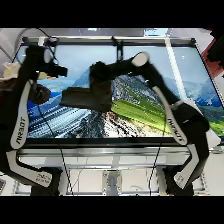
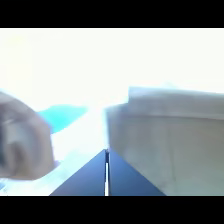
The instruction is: Fold the shirts.
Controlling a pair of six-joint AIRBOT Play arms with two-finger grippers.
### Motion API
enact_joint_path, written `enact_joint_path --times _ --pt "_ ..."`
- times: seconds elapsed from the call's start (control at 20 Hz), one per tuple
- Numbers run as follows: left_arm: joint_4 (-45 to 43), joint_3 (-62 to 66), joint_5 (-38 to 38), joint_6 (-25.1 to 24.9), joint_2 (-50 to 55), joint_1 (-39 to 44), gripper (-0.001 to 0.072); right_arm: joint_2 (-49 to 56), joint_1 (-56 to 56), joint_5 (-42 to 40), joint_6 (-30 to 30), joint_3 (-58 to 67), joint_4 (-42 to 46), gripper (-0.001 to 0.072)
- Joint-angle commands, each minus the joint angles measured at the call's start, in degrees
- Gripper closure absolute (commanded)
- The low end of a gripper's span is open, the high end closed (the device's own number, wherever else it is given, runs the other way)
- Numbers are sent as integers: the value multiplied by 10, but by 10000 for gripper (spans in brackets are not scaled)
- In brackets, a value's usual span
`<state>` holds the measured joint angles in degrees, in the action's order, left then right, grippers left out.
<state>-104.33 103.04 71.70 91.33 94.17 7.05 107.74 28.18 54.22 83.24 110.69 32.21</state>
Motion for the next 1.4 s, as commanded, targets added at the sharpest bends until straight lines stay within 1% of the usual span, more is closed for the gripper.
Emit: enact_joint_path --times 0.0,0.05,0.1,0.2,0.35,0.45,0.5,0.55,0.7,0.75,0.8,0.9,1.0,1.05,1.2,1.35 --pt "-3 8 23 4 -17 -28 695 56 68 -159 9 1 -56 629" --pt "8 8 23 0 -17 -28 695 64 79 -193 8 1 -80 410" --pt "18 8 22 -5 -17 -28 695 69 86 -220 7 1 -109 276" --pt "35 8 16 -13 -17 -28 694 68 85 -235 -7 6 -141 274" --pt "48 8 9 -14 -17 -28 695 68 59 -221 -10 30 -144 275" --pt "56 8 8 -14 -17 -28 694 67 31 -182 -29 37 -112 275" --pt "58 8 8 -14 -17 -28 694 67 12 -151 -31 37 -70 276" --pt "57 8 8 -14 -17 -28 694 68 -7 -115 -19 37 -12 277" --pt "58 8 2 -14 -17 -28 694 75 -59 32 139 37 206 276" --pt "58 8 -1 -13 -17 -28 694 82 -69 75 179 34 255 276" --pt "58 8 -3 -13 -17 -28 694 88 -76 101 186 27 268 275" --pt "58 8 -3 -13 -17 -28 694 103 -88 120 178 7 249 264" --pt "58 8 -3 -13 -17 -28 694 125 -90 120 150 0 204 250" --pt "58 8 -3 -14 -17 -28 694 138 -90 117 134 -1 170 196" --pt "58 8 -8 -14 -17 -28 694 166 -89 105 93 0 85 192" --pt "58 8 -14 -14 -17 -28 694 183 -89 104 93 0 50 193"
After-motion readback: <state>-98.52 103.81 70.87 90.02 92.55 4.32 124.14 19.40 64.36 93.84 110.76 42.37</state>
